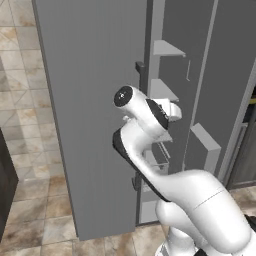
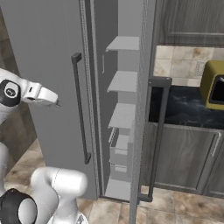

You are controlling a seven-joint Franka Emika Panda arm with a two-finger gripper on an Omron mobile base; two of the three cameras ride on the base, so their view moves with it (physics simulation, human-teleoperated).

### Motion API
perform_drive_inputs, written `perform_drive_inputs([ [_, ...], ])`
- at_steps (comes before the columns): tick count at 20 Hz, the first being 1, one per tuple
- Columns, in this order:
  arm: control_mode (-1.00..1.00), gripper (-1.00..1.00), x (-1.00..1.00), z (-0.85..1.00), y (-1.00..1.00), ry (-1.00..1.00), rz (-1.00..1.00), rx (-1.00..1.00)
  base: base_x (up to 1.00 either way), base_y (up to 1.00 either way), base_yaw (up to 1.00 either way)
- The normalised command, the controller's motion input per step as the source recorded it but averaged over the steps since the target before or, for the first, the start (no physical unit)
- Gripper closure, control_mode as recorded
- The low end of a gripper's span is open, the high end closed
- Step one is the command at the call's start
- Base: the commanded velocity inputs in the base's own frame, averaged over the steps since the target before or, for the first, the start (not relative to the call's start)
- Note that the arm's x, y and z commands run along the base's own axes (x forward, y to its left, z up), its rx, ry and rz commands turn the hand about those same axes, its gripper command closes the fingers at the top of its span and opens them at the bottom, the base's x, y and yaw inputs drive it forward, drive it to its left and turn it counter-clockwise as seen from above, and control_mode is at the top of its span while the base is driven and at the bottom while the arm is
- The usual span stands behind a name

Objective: Gather the corn and broccoli from the fridge and place them on a tray on the dining counter. Then gather the steak and fish from the fridge and place them on the other tray.

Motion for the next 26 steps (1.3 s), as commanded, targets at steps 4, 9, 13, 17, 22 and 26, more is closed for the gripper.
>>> perform_drive_inputs([
  [4, -1.0, -1.0, 0.58, 0.0, 0.0, 0.0, 0.29, 0.33, 0.0, 0.0, 0.0],
  [9, -1.0, -1.0, 0.74, -0.06, 0.0, 0.0, 0.27, 0.26, 0.0, 0.0, 0.0],
  [13, -1.0, -1.0, 0.78, -0.21, 0.0, 0.0, 0.29, 0.12, 0.0, 0.0, 0.0],
  [17, -1.0, -1.0, 0.87, -0.05, 0.0, 0.0, 0.27, 0.15, 0.0, 0.0, 0.0],
  [22, -1.0, -1.0, 0.84, -0.1, 0.19, -0.02, 0.04, 0.04, 0.0, 0.0, 0.0],
  [26, -1.0, -1.0, 0.52, -0.07, 0.42, -0.03, -0.09, 0.0, 0.0, 0.0, 0.0],
])
